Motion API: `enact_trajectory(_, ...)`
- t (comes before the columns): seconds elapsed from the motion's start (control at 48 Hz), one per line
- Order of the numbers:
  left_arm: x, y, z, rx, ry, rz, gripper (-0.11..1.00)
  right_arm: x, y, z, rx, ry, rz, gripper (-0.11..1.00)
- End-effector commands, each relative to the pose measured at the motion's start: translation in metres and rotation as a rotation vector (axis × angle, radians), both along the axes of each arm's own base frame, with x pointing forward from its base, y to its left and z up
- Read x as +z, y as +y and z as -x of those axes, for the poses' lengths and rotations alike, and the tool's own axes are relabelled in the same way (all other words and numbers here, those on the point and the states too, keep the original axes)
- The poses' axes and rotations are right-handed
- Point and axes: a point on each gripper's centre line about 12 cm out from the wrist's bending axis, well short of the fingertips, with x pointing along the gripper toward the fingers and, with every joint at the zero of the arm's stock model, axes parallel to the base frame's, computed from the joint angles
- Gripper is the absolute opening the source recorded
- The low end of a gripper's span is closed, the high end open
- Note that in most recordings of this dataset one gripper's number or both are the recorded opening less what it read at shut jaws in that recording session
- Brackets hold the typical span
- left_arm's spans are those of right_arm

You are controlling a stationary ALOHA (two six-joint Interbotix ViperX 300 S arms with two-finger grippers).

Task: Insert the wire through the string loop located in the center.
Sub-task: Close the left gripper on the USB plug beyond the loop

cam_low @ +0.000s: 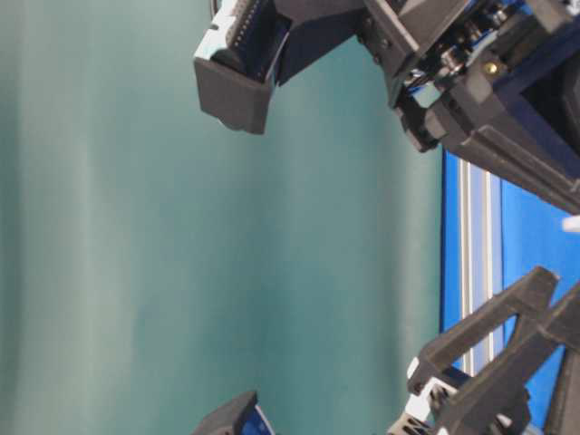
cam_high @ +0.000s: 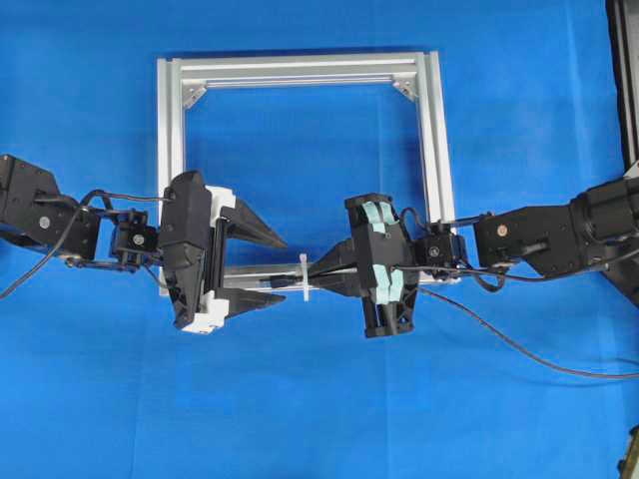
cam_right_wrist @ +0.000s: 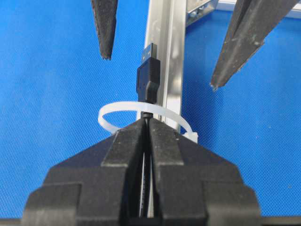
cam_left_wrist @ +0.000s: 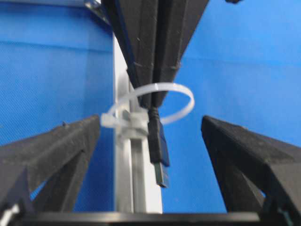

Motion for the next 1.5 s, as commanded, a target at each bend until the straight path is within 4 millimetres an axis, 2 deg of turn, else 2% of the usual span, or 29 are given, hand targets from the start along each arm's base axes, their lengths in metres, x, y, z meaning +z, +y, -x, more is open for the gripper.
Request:
enact_trajectory(0.0,0.007,-0.003,-0.004,-0.007,0.000,0.003,0.90,0.009,0.001,-0.004,-0.001,-0.030,-0.006,-0.03)
enact_trajectory(0.354,-0.006,-0.003,-0.001,-0.005,0.067,0.009,0.90,0.010,0.001,-0.003,-0.001,-0.030,-0.006,-0.03)
enact_trajectory(1.479,-0.004,-0.003,-0.003,-0.003,0.059,0.010,0.90,0.010,0.001,-0.003,-0.001,-0.030,-0.006,-0.03)
